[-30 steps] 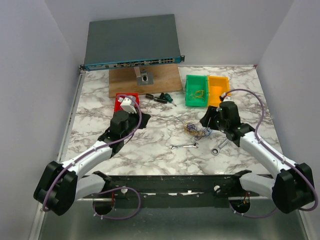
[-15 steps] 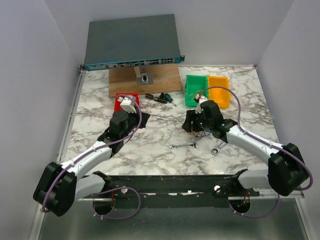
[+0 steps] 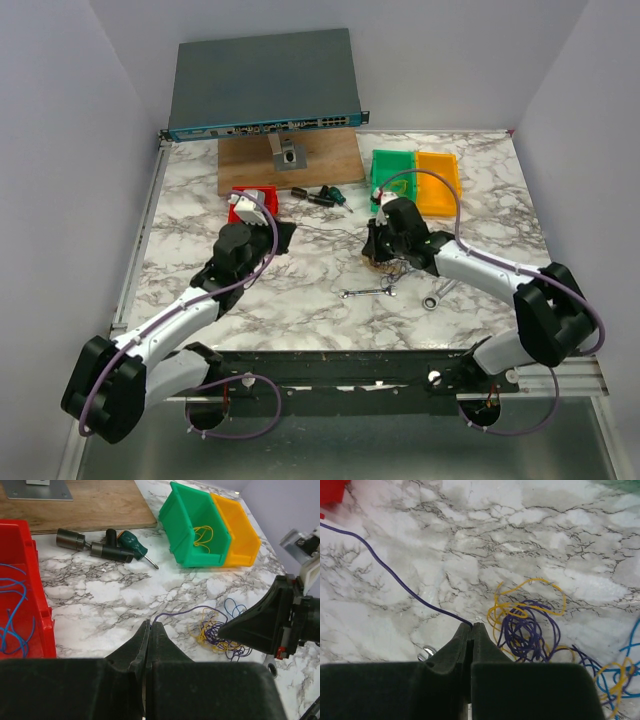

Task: Untangle the cables

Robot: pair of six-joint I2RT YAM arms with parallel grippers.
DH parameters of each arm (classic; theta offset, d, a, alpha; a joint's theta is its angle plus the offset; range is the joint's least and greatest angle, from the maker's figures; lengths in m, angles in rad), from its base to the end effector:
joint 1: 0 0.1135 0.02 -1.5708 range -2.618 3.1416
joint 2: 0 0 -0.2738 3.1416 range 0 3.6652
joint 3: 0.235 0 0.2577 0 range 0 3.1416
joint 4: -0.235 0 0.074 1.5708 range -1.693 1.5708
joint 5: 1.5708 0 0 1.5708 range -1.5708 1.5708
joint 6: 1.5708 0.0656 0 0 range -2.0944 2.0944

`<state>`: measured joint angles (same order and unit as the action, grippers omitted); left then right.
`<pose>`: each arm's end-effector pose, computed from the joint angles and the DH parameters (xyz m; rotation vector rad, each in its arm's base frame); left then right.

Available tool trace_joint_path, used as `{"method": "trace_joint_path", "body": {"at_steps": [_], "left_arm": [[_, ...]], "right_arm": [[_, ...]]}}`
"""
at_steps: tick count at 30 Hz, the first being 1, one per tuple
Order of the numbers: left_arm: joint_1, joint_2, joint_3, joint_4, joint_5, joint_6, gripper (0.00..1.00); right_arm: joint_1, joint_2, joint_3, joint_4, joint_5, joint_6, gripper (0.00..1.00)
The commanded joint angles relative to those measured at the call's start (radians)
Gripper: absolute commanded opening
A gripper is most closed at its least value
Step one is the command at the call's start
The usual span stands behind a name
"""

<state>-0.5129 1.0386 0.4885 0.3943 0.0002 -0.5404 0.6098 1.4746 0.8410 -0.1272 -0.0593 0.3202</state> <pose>0.2300 -0.1296 0.2479 -0.0244 1.7898 -0.7696 0.2701 0.1935 0.1898 -0.3751 2.3620 0.5231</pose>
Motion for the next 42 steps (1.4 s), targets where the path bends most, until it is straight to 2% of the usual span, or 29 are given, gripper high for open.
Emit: {"method": "trace_joint_path", "body": {"at_steps": [1,4,5,7,9,13,16,22,28,34,39,42], "left_arm": [[-0.004,0.025,0.002,0.022,0.019,0.014,0.0],[-0.004,0.075,0.032,0.011,0.077,0.016,0.0],[-0.004,0.093,0.047,0.004,0.106,0.015,0.03],[-0.005,0.136,0.072,0.018,0.187,0.017,0.17],[-0.011,0.177,0.09,0.043,0.264,0.02,0.38],[-0.036,0.217,0.114,0.08,0.363,0.035,0.65],[-0.057,0.224,0.12,0.099,0.399,0.056,0.74],[-0.062,0.232,0.125,0.128,0.461,0.062,0.75],[-0.065,0.32,0.197,0.051,0.481,0.057,0.76],[-0.078,0.348,0.218,0.038,0.482,0.061,0.77],[-0.08,0.392,0.256,0.0,0.474,0.066,0.78],[-0.081,0.425,0.279,-0.003,0.494,0.053,0.75]], "right_arm": [[0.005,-0.085,0.042,0.009,0.019,0.024,0.01],[0.005,-0.157,0.053,0.0,-0.009,0.054,0.01],[0.005,-0.169,0.071,-0.013,-0.017,0.065,0.01],[0.005,-0.183,0.111,-0.049,-0.021,0.096,0.01],[0.005,-0.185,0.147,-0.081,0.003,0.143,0.01],[0.004,-0.179,0.193,-0.1,0.022,0.232,0.01],[0.004,-0.179,0.197,-0.075,-0.01,0.301,0.01],[0.004,-0.173,0.198,-0.047,-0.007,0.412,0.01],[0.004,-0.164,0.193,-0.005,-0.109,0.448,0.01],[0.004,-0.188,0.189,0.012,-0.125,0.492,0.01],[0.004,-0.207,0.177,0.077,-0.234,0.547,0.01],[0.004,-0.216,0.168,0.098,-0.276,0.57,0.01]]}}
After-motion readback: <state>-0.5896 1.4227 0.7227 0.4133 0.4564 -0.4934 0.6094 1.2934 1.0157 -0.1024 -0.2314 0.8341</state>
